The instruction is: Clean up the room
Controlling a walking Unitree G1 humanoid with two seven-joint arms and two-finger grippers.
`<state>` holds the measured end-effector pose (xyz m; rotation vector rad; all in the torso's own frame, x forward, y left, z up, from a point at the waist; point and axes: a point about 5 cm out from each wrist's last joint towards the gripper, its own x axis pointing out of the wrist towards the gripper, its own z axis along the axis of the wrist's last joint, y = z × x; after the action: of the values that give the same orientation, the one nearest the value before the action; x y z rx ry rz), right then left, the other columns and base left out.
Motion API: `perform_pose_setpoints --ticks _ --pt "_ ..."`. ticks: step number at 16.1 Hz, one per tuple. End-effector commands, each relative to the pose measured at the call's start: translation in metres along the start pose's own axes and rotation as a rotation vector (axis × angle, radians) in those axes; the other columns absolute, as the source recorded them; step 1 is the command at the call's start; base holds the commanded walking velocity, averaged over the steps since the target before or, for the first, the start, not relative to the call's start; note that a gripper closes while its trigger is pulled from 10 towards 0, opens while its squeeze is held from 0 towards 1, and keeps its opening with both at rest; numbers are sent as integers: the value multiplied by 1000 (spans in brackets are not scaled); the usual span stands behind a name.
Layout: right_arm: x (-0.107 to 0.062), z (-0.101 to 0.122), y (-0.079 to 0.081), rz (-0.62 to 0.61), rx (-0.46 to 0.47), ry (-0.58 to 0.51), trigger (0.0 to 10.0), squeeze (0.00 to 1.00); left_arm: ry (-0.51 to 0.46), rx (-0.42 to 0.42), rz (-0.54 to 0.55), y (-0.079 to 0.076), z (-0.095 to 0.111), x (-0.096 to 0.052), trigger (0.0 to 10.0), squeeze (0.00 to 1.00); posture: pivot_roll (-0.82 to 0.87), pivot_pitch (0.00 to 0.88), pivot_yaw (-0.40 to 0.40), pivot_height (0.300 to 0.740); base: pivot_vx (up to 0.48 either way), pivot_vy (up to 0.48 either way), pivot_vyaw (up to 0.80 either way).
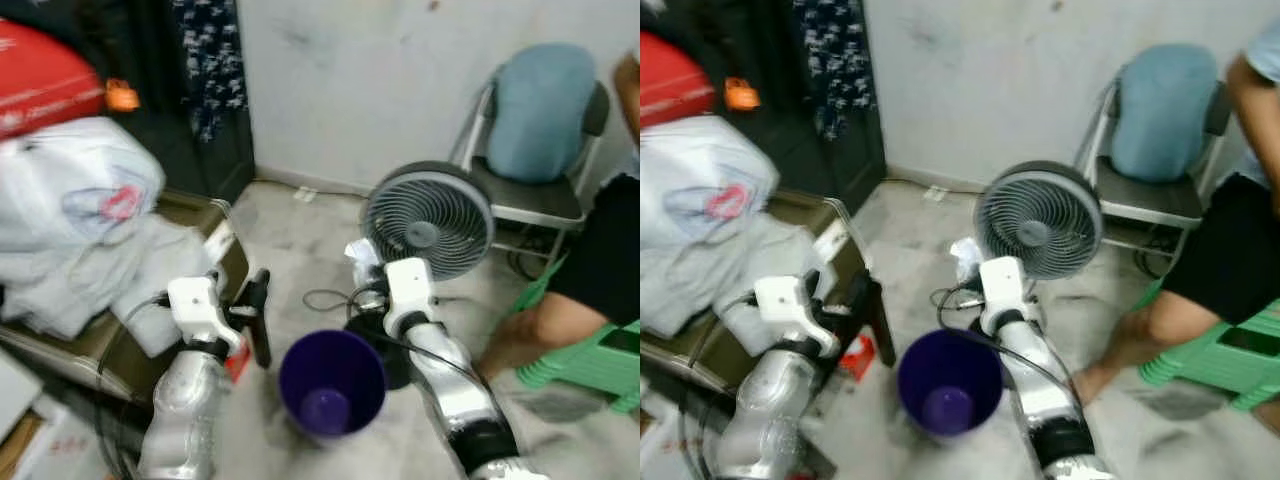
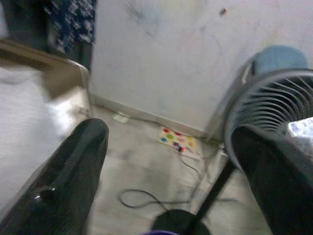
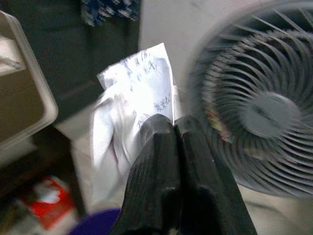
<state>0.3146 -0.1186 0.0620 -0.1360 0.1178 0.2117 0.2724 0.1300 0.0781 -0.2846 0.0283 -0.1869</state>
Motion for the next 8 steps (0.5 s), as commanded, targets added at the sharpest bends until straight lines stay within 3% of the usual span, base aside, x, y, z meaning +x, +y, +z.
perform_pose_setpoints --ticks 1,3,6,8 --pt "3 6 3 2 9 -20 10000 0 -5 17 13 3 3 0 10000 0 -57 0 -25 740 311 0 0" --pt "4 6 4 1 12 -20 10000 0 7 23 43 7 1 0 10000 0 -56 0 -22 740 0 0 0" --pt "8 -2 11 15 32 45 10000 0 146 107 119 28 -16 6 10000 0 -54 0 -11 740 0 0 0" --pt "12 -8 20 21 32 97 10000 0 231 105 146 41 -29 9 10000 0 -56 0 0 740 0 0 0"
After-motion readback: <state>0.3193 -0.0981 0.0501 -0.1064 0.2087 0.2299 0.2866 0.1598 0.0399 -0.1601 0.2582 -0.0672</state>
